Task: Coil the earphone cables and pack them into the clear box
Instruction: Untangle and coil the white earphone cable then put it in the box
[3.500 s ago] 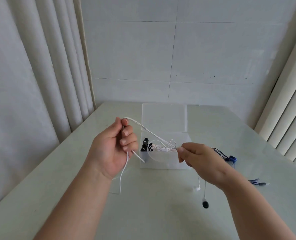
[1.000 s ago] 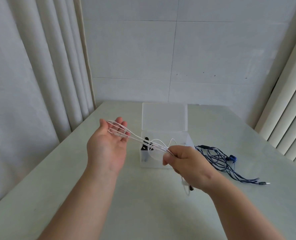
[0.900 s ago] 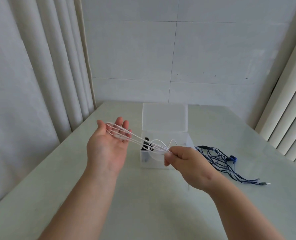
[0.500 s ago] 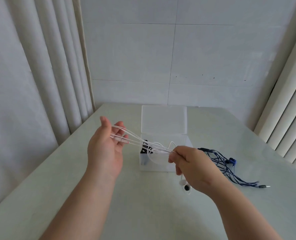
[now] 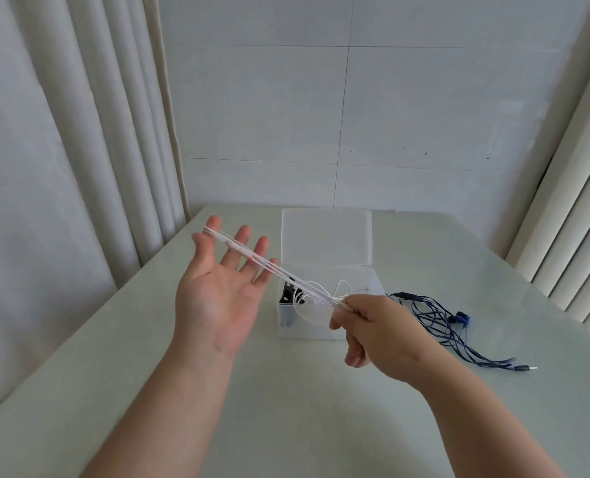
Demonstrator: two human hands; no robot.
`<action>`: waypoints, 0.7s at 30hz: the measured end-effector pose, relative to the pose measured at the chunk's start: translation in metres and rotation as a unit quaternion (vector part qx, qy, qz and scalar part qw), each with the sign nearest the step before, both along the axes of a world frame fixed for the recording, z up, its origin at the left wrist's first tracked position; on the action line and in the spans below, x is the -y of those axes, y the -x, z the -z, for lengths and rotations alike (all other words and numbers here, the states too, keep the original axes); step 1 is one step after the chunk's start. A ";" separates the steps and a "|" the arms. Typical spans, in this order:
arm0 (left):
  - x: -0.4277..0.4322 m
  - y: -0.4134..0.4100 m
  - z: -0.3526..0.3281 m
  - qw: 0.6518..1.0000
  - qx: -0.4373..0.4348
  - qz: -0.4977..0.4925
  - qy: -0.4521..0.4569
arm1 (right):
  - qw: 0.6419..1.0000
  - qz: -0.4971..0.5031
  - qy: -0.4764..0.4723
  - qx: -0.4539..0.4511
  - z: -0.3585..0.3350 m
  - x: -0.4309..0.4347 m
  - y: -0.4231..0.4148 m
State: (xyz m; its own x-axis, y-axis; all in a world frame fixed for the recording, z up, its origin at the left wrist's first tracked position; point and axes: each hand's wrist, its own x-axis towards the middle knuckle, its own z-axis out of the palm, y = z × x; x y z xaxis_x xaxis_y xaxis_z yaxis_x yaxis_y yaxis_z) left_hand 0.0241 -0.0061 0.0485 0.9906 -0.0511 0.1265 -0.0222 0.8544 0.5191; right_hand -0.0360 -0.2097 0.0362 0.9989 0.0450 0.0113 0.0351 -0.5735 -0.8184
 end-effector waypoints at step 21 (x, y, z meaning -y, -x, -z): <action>0.004 0.002 0.002 0.996 -0.016 -0.075 -0.050 | 0.998 -0.040 -0.049 -0.030 -0.005 -0.005 0.006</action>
State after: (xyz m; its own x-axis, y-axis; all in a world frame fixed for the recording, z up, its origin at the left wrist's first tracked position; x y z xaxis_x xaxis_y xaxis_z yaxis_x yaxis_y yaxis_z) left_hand 0.0225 -0.0106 0.0460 0.9916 0.0861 0.0964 -0.1271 0.7866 0.6043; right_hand -0.0423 -0.2050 0.0407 0.9911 0.1271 -0.0398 0.0277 -0.4888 -0.8720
